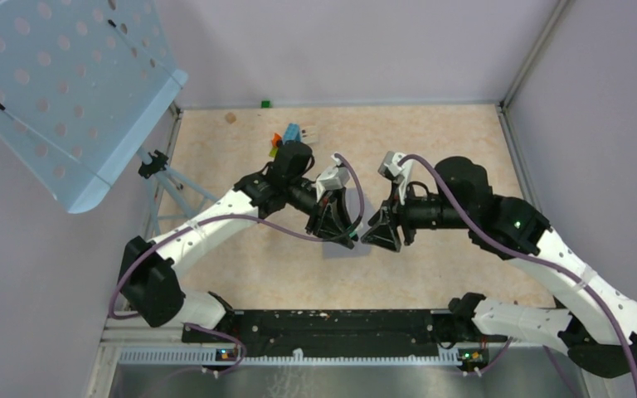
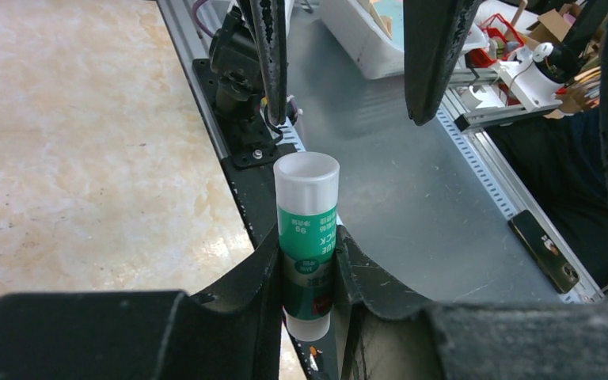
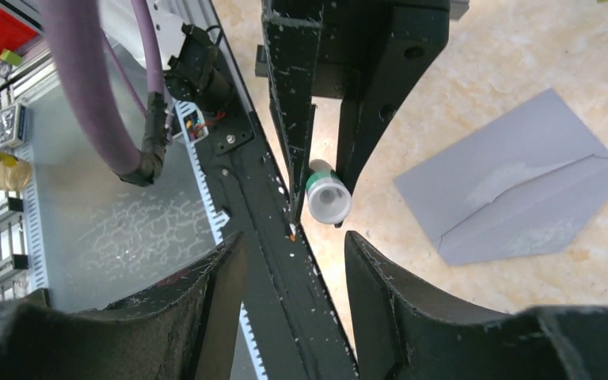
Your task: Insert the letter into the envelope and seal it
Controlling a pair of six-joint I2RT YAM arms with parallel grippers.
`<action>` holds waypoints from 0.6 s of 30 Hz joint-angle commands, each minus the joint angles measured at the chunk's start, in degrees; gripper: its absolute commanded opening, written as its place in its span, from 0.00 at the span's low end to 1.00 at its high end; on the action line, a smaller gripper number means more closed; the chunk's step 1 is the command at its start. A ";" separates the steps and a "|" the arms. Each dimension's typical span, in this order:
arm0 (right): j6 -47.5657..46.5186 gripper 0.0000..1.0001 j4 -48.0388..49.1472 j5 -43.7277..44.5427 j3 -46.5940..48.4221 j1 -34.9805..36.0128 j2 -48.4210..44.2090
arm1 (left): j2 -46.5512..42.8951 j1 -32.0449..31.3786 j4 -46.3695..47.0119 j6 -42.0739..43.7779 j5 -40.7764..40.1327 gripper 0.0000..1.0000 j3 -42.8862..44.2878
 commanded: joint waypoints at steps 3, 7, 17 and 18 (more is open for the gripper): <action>-1.90 0.49 4.16 0.82 2.99 1.30 1.36 | 0.00 0.10 2.63 -1.07 3.49 0.00 2.03; -2.61 0.48 4.76 2.10 1.94 1.43 1.73 | -0.25 0.11 2.70 -1.05 3.79 0.00 1.87; -3.11 0.39 6.67 1.77 1.56 1.43 3.09 | -1.21 0.10 2.96 -1.19 4.20 0.00 1.61; -3.16 0.39 6.63 1.67 1.52 1.43 3.09 | -1.28 0.06 2.97 -1.19 4.08 0.00 1.60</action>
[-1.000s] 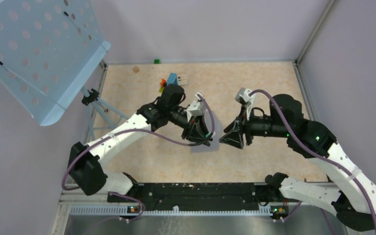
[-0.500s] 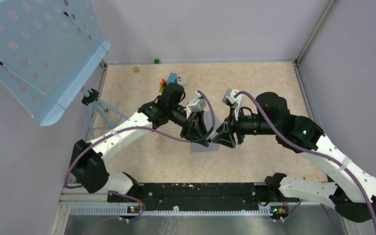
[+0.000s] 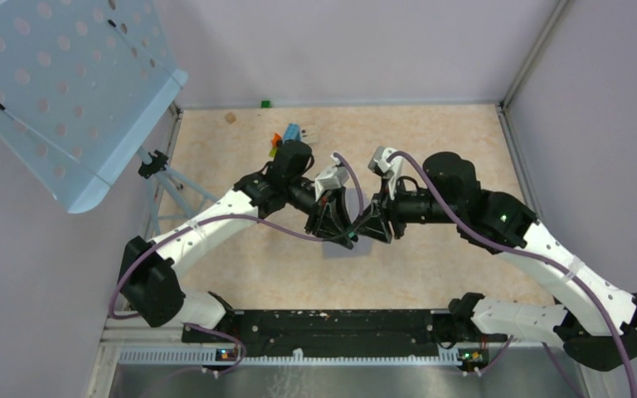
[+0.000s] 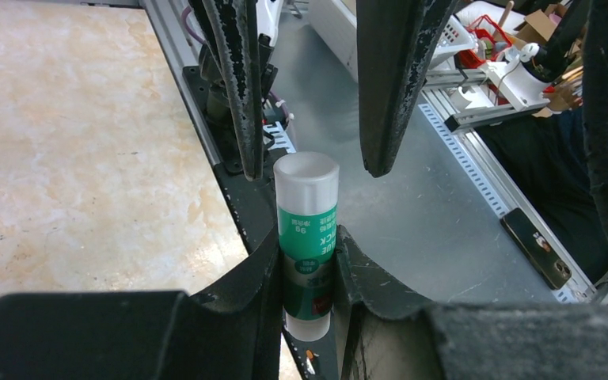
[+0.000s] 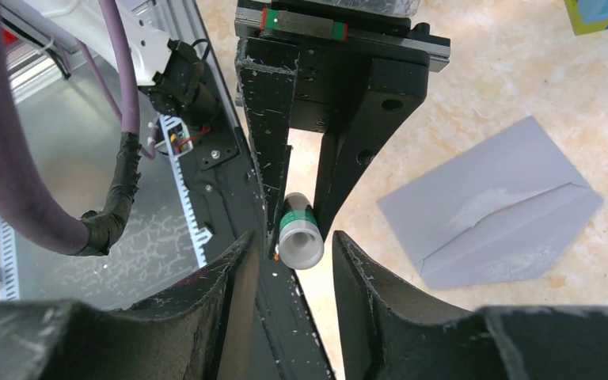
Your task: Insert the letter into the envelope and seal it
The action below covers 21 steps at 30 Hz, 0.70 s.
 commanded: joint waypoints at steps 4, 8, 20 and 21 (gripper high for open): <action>-1.19 0.38 2.01 -0.68 0.57 0.68 0.03 | -1.56 0.10 2.14 -0.38 2.21 0.00 1.42; -1.19 0.38 1.28 -0.62 0.12 0.72 -0.17 | -1.70 0.11 2.43 -0.57 2.22 0.00 1.33; -0.40 0.30 1.04 1.36 -1.03 0.72 -0.43 | -2.11 0.06 4.16 -2.15 1.81 0.00 0.69; -0.21 0.27 1.05 1.72 -1.03 0.68 -0.41 | -2.16 0.07 4.28 -2.27 1.56 0.00 0.61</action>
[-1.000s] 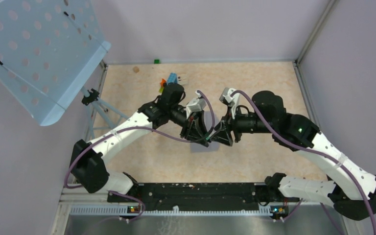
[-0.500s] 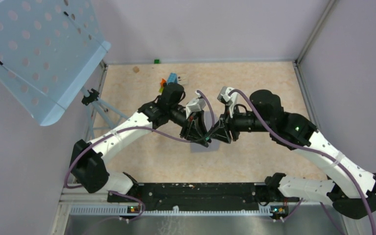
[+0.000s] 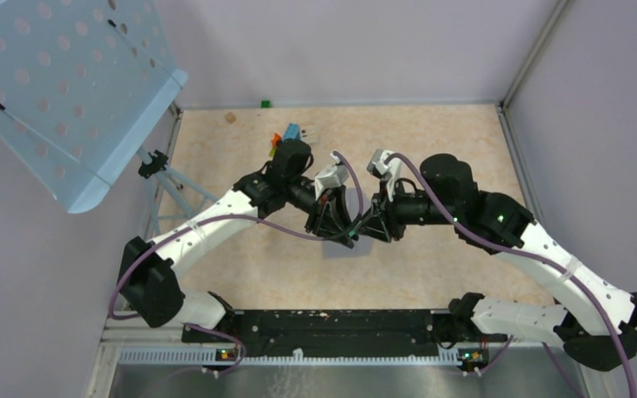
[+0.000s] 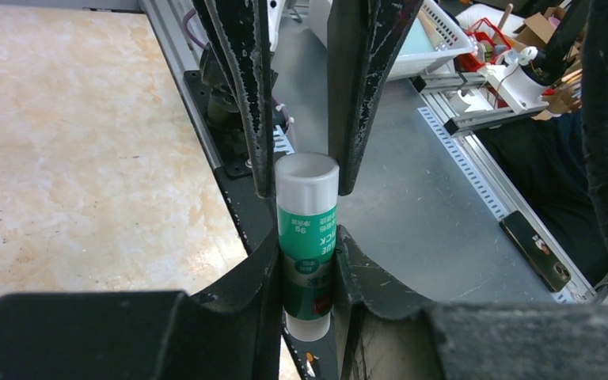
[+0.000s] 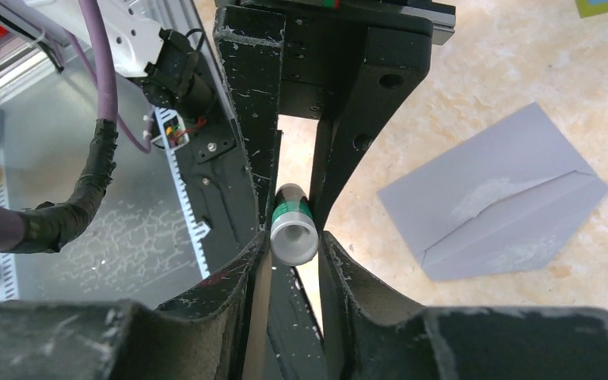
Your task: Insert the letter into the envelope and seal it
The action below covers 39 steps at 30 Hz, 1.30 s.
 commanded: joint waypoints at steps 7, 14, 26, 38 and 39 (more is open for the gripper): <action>5.88 0.07 0.79 7.70 1.67 0.68 1.06 | -2.79 0.10 2.55 -0.41 -11.62 0.00 0.00; 22.22 0.00 -2.56 19.70 3.25 0.69 5.84 | -5.85 -1.14 5.86 3.02 -39.02 0.00 -0.96; 41.80 0.08 4.89 27.44 0.46 0.59 7.38 | -9.40 -7.54 12.37 9.85 -61.71 0.00 -4.89; 6.59 0.68 1.52 15.45 1.57 -0.25 -5.41 | -4.51 0.17 -3.74 8.68 -14.84 0.00 3.35; 4.93 0.67 1.66 11.98 0.63 -0.21 -6.53 | -3.80 0.22 -4.61 8.58 -11.80 0.00 4.26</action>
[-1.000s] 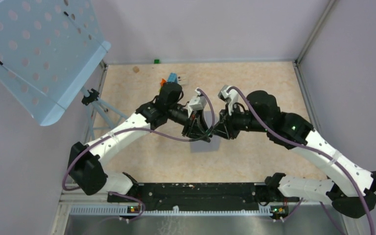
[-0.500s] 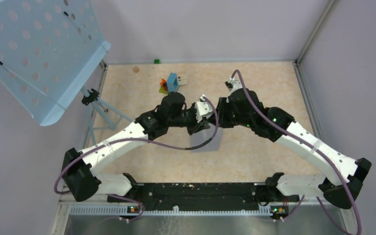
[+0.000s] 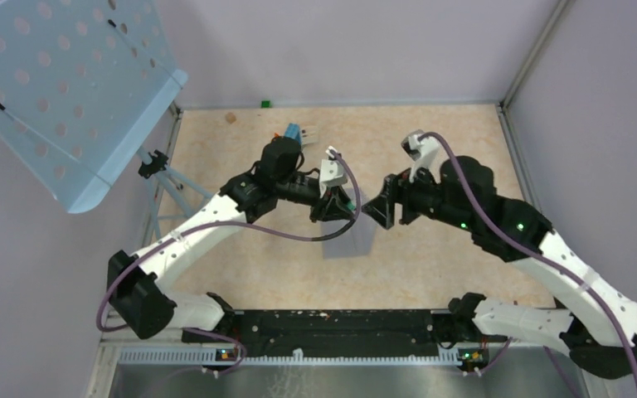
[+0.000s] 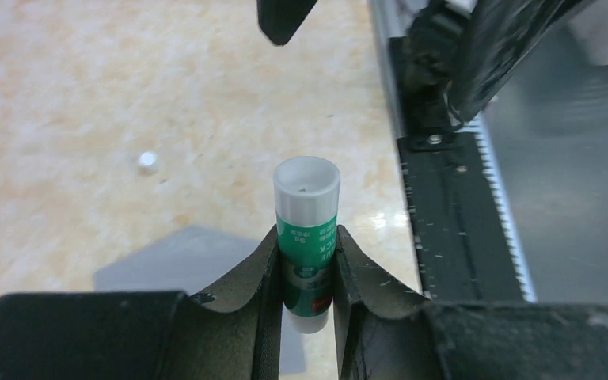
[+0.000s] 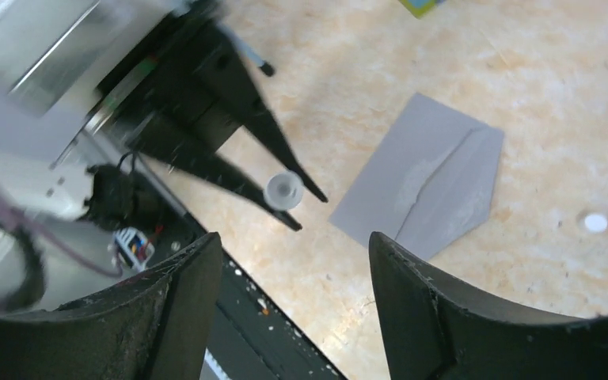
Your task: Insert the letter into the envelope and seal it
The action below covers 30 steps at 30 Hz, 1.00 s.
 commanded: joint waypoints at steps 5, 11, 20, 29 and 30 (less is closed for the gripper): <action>-17.61 0.66 0.59 -20.49 0.43 -0.01 -5.91 | 4.21 1.41 -6.87 -2.17 29.97 0.00 6.60; -19.82 0.53 2.32 -23.74 1.16 -0.07 -2.16 | 5.03 1.36 -4.75 -4.90 32.96 0.00 6.26; -19.84 0.42 4.95 -24.50 1.91 -0.02 0.59 | 5.66 1.31 -4.69 -5.36 32.87 0.00 5.89; -18.74 0.22 5.61 -24.32 1.29 -0.02 1.19 | 5.53 1.32 -5.08 -4.94 31.08 0.00 5.87; -18.47 0.18 5.19 -23.94 1.46 -0.01 1.26 | 5.41 1.31 -5.04 -4.84 30.23 0.00 5.82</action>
